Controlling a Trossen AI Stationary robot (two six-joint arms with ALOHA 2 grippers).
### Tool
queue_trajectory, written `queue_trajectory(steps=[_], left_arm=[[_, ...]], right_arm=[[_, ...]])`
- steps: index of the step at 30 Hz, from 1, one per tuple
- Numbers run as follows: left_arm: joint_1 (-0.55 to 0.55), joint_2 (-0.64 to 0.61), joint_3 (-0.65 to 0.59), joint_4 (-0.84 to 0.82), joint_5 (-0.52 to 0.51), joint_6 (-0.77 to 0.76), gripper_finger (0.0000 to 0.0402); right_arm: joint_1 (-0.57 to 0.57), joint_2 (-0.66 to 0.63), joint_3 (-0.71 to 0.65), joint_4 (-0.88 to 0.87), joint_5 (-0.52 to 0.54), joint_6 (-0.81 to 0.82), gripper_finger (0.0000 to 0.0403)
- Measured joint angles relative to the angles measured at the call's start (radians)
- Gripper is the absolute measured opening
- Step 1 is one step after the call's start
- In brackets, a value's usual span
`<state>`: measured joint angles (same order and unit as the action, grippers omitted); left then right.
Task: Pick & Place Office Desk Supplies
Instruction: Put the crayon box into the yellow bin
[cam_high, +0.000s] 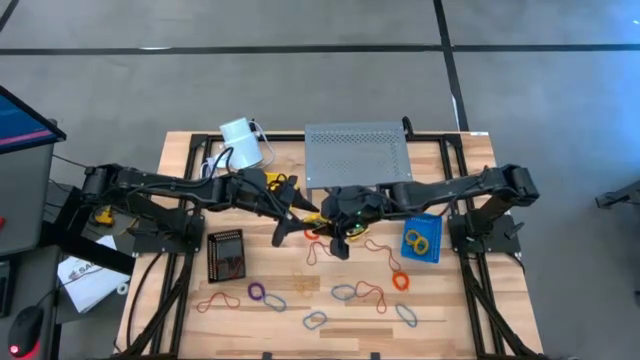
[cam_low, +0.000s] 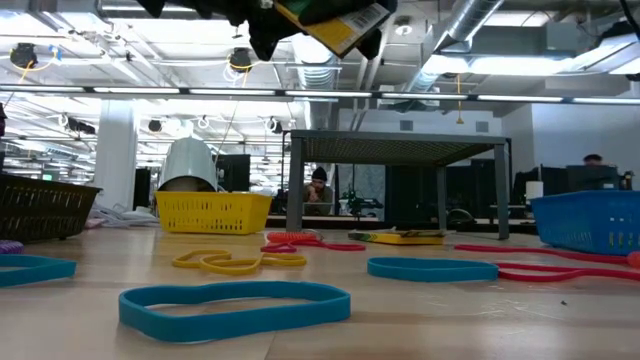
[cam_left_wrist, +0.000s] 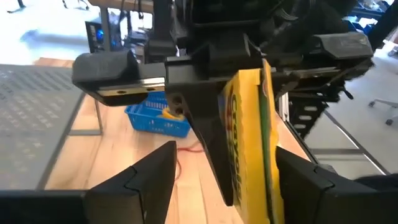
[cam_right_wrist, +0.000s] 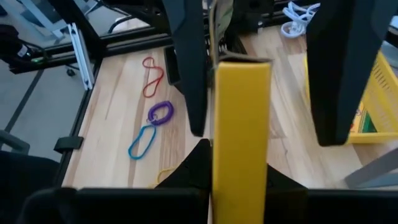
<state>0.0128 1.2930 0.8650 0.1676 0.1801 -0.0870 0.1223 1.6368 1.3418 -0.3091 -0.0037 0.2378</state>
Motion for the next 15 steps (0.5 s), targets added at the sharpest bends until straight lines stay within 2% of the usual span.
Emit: queue_trajectory(steps=[7, 15], left_arm=[[-0.001, 0.0, 0.0, -0.018, 0.039, 0.003, 0.0168], [-0.001, 0.0, 0.0, -0.016, 0.043, 0.003, 0.0083]], right_arm=[[-0.001, 0.0, 0.0, 0.005, 0.0, -0.003, 0.0027], [-0.001, 0.0, 0.0, 0.006, 0.001, -0.002, 0.0027]])
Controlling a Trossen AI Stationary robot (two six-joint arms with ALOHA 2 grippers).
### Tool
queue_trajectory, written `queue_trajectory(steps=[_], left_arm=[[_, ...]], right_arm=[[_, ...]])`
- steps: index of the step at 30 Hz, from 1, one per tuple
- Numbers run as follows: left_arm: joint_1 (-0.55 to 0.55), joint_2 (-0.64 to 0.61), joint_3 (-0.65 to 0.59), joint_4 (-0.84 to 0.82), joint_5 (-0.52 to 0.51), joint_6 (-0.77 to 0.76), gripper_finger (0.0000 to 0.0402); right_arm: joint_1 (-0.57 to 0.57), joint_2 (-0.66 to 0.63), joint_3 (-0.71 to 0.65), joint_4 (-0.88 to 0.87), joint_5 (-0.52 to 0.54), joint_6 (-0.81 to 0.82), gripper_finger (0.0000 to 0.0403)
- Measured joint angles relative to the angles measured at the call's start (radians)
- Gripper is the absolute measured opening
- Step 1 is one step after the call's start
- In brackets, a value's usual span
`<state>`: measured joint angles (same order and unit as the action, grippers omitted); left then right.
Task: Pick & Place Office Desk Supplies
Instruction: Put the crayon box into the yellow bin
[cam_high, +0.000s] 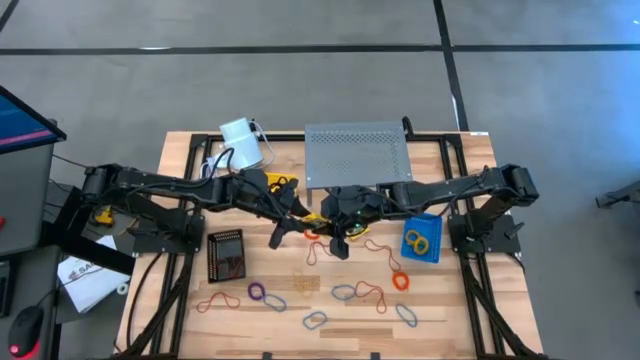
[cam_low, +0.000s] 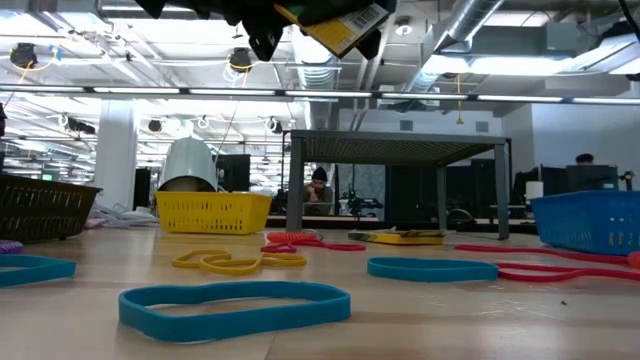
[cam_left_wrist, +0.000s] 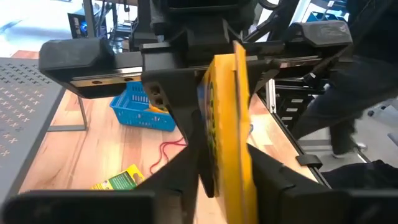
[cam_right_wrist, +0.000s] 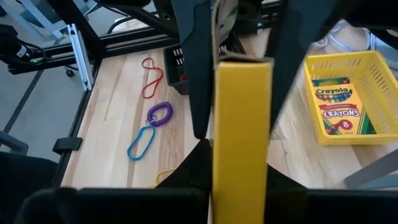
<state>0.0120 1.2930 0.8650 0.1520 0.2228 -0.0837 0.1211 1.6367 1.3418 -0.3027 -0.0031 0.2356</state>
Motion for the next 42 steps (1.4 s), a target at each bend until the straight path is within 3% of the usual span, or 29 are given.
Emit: queue_trajectory(steps=[5, 14, 18, 24, 30, 35, 42], left_arm=[[0.0, -0.002, 0.0, 0.0, 0.003, 0.0, 0.0022], [-0.003, -0.002, -0.001, -0.007, -0.005, 0.001, 0.0023], [-0.003, -0.002, -0.001, -0.007, -0.005, 0.001, 0.0023], [0.002, -0.025, -0.001, -0.051, -0.055, 0.049, 0.0023], [0.026, -0.144, -0.001, -0.154, -0.113, 0.045, 0.0025], [0.027, -0.261, 0.0, -0.214, -0.114, 0.05, 0.0025], [0.045, -0.37, -0.036, -0.254, -0.136, 0.053, 0.0025]], right_arm=[[0.0, 0.0, 0.0, 0.016, 0.003, -0.004, 0.0068], [0.001, -0.001, 0.0, 0.032, 0.003, 0.002, 0.0211], [-0.008, -0.001, 0.0, 0.031, 0.014, 0.033, 0.0248], [-0.028, -0.029, 0.0, -0.004, 0.03, 0.057, 0.0254], [-0.027, -0.126, 0.0, -0.094, 0.06, 0.081, 0.0255], [0.008, -0.253, 0.0, -0.249, 0.209, 0.115, 0.0255], [0.137, -0.447, -0.047, -0.444, 0.5, 0.261, 0.0255]])
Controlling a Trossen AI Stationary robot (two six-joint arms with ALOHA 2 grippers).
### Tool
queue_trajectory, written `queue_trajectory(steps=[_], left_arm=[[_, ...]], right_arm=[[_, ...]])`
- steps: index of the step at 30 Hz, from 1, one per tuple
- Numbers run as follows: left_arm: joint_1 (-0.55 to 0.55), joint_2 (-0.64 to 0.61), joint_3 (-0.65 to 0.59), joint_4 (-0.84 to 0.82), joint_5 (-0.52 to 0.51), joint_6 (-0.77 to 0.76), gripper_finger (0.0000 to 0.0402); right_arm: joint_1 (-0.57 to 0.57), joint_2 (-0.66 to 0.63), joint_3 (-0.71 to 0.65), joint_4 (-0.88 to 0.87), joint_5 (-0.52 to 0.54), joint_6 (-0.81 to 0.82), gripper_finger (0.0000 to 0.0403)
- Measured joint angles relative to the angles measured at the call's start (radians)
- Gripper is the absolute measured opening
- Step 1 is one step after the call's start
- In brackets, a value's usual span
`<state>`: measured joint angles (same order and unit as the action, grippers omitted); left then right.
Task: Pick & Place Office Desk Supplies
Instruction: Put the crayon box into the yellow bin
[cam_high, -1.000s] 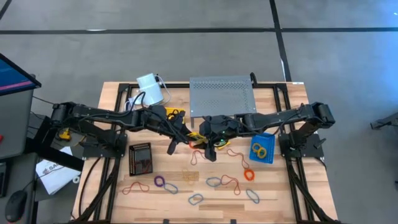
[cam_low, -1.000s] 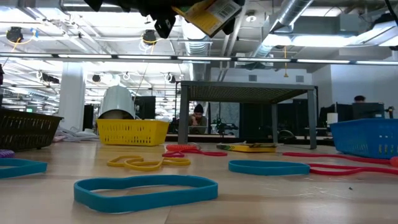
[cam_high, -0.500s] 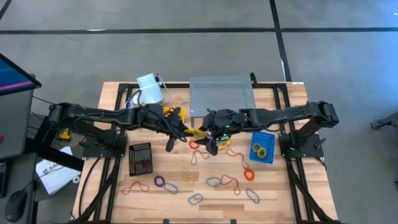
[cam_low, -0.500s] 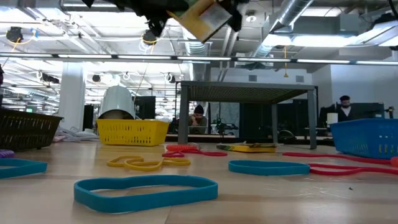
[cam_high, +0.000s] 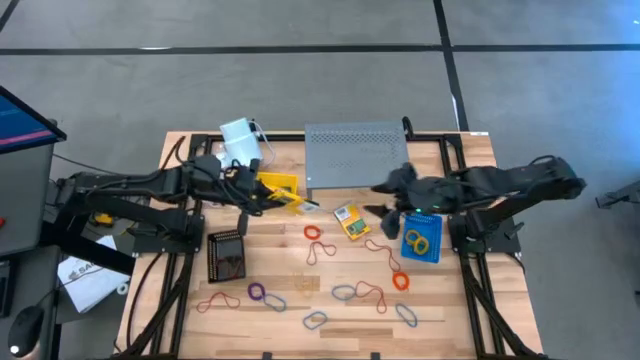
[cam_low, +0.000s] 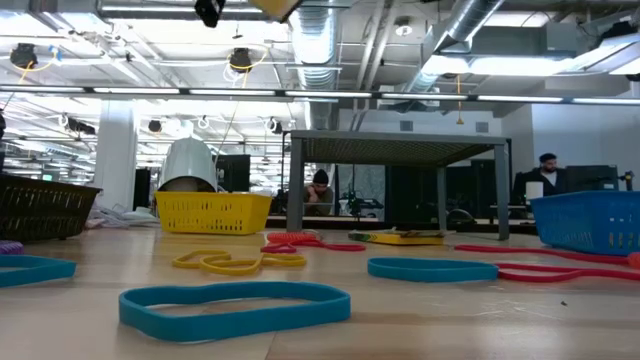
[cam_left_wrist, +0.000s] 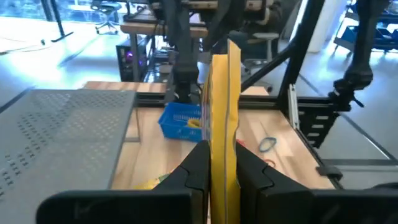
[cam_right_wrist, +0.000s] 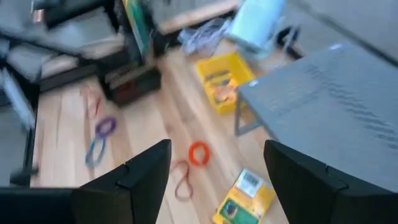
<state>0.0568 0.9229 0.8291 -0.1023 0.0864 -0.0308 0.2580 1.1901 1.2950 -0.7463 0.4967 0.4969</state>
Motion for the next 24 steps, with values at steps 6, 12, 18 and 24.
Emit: queue_trajectory(steps=[6, 12, 18, 24], left_arm=[[0.074, -0.015, -0.051, -0.013, -0.019, 0.0, 0.0025], [0.181, -0.01, -0.097, -0.041, -0.027, 0.0, 0.0025], [0.258, -0.014, -0.126, -0.042, -0.005, -0.009, 0.0025], [0.307, -0.014, -0.126, -0.103, -0.002, -0.029, 0.0026]], right_arm=[[0.161, -0.154, -0.125, -0.123, 0.192, 0.25, 0.0255], [0.336, -0.251, -0.304, -0.114, 0.338, 0.491, 0.0255], [0.466, -0.281, -0.441, -0.097, 0.449, 0.698, 0.0255], [0.536, -0.254, -0.484, -0.082, 0.504, 0.783, 0.0255]])
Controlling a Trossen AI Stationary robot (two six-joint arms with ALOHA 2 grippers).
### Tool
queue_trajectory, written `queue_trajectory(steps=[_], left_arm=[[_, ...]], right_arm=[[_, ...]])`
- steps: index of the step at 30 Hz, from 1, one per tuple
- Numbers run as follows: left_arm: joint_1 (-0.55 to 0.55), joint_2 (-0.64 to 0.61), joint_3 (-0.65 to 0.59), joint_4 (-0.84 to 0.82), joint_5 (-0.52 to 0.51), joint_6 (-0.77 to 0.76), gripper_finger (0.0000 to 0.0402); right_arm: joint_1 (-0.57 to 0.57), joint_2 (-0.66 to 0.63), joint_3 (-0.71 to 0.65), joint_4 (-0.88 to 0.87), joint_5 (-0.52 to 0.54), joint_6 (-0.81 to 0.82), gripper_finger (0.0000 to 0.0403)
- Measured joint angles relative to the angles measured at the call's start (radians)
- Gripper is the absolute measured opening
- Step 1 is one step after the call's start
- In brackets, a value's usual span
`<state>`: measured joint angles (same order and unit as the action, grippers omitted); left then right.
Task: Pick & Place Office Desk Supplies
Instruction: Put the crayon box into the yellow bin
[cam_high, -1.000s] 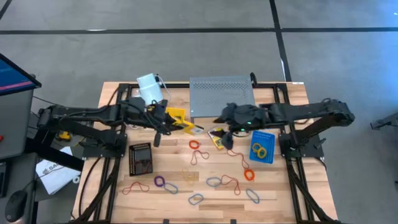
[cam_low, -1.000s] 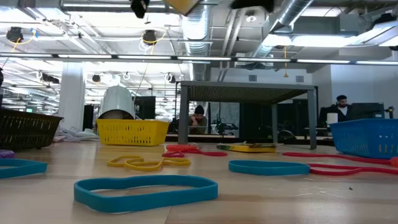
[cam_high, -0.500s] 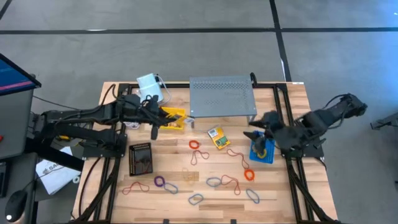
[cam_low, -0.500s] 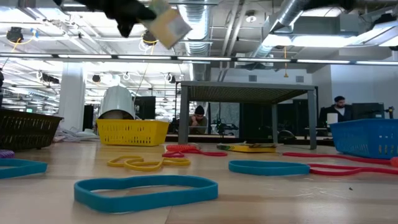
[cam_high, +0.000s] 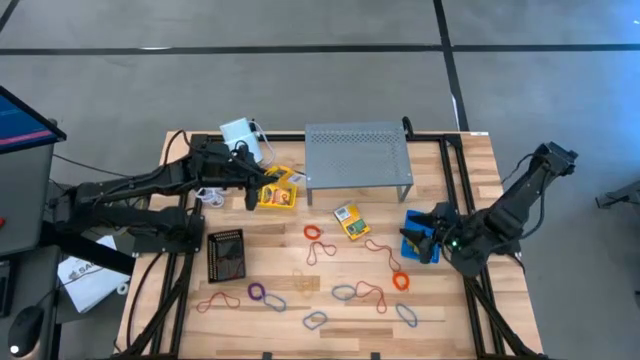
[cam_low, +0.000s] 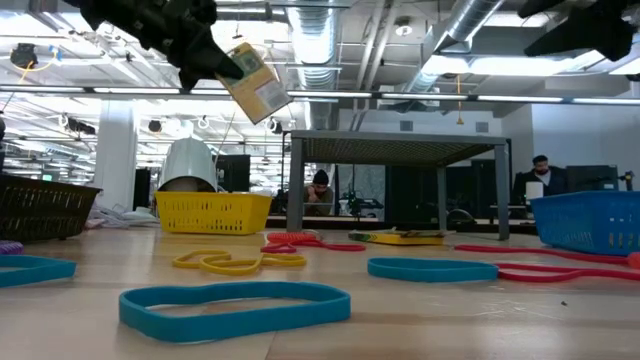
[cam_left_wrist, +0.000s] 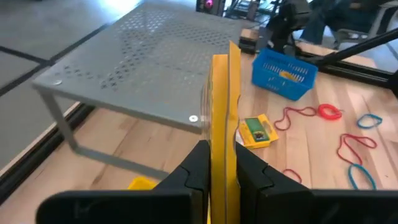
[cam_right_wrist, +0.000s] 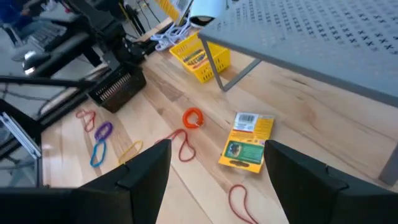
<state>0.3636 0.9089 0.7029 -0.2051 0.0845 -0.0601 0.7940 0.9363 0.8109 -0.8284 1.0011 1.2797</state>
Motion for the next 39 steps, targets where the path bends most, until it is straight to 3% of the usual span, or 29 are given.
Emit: queue_trajectory(steps=[5, 12, 29, 39], left_arm=[[0.045, -0.037, 0.0, -0.018, -0.008, -0.026, 0.0026], [0.092, -0.049, 0.0, -0.176, -0.033, -0.123, 0.0026], [0.092, 0.156, 0.0, -0.211, -0.061, -0.174, 0.0026], [0.092, 0.265, 0.0, -0.136, -0.062, -0.179, 0.0026]], right_arm=[[0.025, 0.032, 0.001, 0.006, 0.025, 0.004, 0.0255], [0.025, 0.05, 0.001, 0.007, 0.023, 0.022, 0.0255], [0.032, 0.053, 0.001, 0.01, 0.021, 0.022, 0.0255], [0.032, 0.053, 0.001, 0.017, 0.021, 0.022, 0.0255]])
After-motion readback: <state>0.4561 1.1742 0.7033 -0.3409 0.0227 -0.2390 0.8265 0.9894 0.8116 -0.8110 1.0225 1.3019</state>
